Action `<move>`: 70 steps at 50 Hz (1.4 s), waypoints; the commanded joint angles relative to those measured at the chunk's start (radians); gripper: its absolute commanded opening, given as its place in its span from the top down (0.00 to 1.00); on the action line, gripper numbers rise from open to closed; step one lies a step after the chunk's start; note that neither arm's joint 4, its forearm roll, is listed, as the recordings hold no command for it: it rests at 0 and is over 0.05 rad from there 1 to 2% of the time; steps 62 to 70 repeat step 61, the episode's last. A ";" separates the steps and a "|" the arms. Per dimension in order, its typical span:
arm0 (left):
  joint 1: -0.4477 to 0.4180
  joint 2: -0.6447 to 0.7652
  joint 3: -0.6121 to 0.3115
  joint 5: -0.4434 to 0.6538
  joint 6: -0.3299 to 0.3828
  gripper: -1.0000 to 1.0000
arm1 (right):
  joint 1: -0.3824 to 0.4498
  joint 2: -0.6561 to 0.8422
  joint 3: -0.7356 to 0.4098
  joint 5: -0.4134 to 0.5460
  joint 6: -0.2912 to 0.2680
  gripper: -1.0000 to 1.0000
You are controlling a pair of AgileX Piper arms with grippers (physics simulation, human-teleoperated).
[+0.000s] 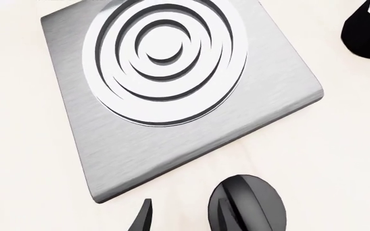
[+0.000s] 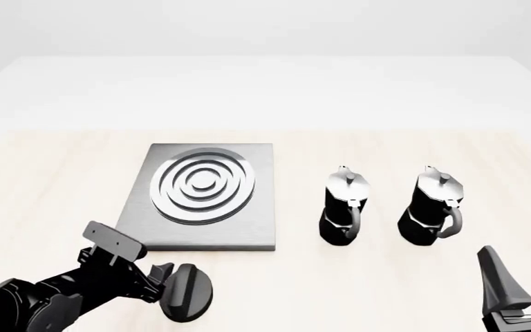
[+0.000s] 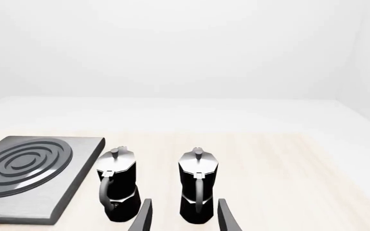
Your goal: Turn off the stove.
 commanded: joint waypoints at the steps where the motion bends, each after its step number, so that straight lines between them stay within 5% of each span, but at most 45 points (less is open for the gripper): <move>1: 0.039 -0.093 0.019 0.061 0.008 0.00 | 0.004 -0.005 0.000 0.005 0.000 0.00; 33: 0.113 -0.503 0.082 0.356 -0.010 0.00 | 0.011 -0.006 0.000 0.004 -0.003 0.00; 37: 0.137 -0.653 0.066 0.499 -0.012 0.00 | 0.015 -0.007 0.000 0.005 -0.003 0.00; 58: 0.158 -0.957 -0.001 0.814 -0.031 0.00 | 0.024 -0.009 -0.001 0.007 -0.002 0.00; 70: 0.159 -0.980 -0.010 0.843 -0.032 0.00 | 0.022 -0.008 -0.001 0.007 -0.003 0.00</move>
